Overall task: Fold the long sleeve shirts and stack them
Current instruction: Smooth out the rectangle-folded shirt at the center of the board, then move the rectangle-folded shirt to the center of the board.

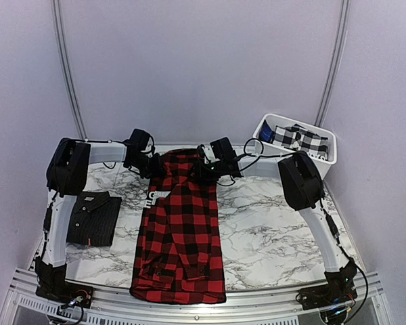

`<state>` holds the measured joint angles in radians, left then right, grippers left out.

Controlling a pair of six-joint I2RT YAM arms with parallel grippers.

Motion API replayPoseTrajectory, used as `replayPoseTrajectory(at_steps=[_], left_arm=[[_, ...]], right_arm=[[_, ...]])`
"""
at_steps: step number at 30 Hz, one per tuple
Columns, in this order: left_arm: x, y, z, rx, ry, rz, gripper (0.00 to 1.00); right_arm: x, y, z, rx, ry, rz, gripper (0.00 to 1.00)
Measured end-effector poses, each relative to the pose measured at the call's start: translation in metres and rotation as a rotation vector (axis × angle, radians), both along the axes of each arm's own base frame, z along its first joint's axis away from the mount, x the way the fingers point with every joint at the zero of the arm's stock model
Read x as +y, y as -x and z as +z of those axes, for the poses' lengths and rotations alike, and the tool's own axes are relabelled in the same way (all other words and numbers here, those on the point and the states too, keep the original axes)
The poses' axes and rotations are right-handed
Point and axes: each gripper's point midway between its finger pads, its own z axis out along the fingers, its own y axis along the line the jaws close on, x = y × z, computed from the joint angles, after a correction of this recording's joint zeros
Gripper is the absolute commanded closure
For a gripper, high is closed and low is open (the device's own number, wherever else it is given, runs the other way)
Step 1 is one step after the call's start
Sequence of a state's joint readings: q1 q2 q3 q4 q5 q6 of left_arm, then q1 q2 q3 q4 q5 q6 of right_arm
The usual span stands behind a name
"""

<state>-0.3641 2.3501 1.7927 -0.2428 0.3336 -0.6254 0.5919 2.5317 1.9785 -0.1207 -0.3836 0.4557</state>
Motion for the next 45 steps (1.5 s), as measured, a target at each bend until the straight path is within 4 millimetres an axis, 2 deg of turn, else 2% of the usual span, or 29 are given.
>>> replayPoseTrajectory(at_steps=[1, 2, 7, 11, 16, 20, 24, 29, 32, 34, 37, 40, 45], left_arm=[[0.005, -0.001, -0.011, 0.023, 0.004, 0.010, 0.83], [0.007, -0.004, -0.013, 0.028, 0.028, 0.013, 0.83], [0.031, -0.020, -0.014, 0.035, 0.081, 0.076, 0.82], [0.042, -0.030, -0.013, 0.037, 0.106, 0.104, 0.82], [0.040, -0.038, -0.007, 0.027, 0.133, 0.092, 0.74], [0.032, -0.037, 0.008, -0.005, 0.138, 0.059, 0.71], [0.015, -0.015, 0.038, -0.042, 0.126, 0.007, 0.72], [-0.044, 0.038, 0.089, -0.105, 0.146, -0.125, 0.75], [-0.077, 0.074, 0.098, -0.111, 0.176, -0.196, 0.78], [-0.092, 0.093, 0.091, -0.090, 0.190, -0.228, 0.80], [-0.099, 0.108, 0.069, -0.036, 0.187, -0.234, 0.82], [-0.095, 0.103, 0.048, -0.012, 0.169, -0.209, 0.84], [-0.086, 0.082, 0.012, 0.026, 0.144, -0.156, 0.85]], right_arm=[[-0.001, -0.003, 0.000, 0.009, -0.015, -0.007, 0.53], [-0.002, -0.006, 0.000, 0.016, -0.026, -0.015, 0.53], [-0.007, -0.028, 0.001, 0.039, -0.091, -0.055, 0.53], [-0.017, -0.039, 0.002, 0.056, -0.114, -0.090, 0.53], [-0.027, -0.048, 0.005, 0.066, -0.126, -0.120, 0.51], [-0.029, -0.047, 0.007, 0.067, -0.118, -0.118, 0.50], [-0.038, -0.031, 0.022, 0.066, -0.090, -0.119, 0.50], [-0.057, -0.004, 0.071, 0.016, -0.080, -0.124, 0.50], [-0.069, 0.016, 0.104, -0.035, -0.091, -0.123, 0.50], [-0.076, 0.027, 0.115, -0.059, -0.094, -0.123, 0.50], [-0.087, 0.044, 0.115, -0.058, -0.085, -0.125, 0.50], [-0.097, 0.062, 0.105, -0.041, -0.068, -0.128, 0.50], [-0.107, 0.085, 0.092, -0.013, -0.044, -0.125, 0.50]])
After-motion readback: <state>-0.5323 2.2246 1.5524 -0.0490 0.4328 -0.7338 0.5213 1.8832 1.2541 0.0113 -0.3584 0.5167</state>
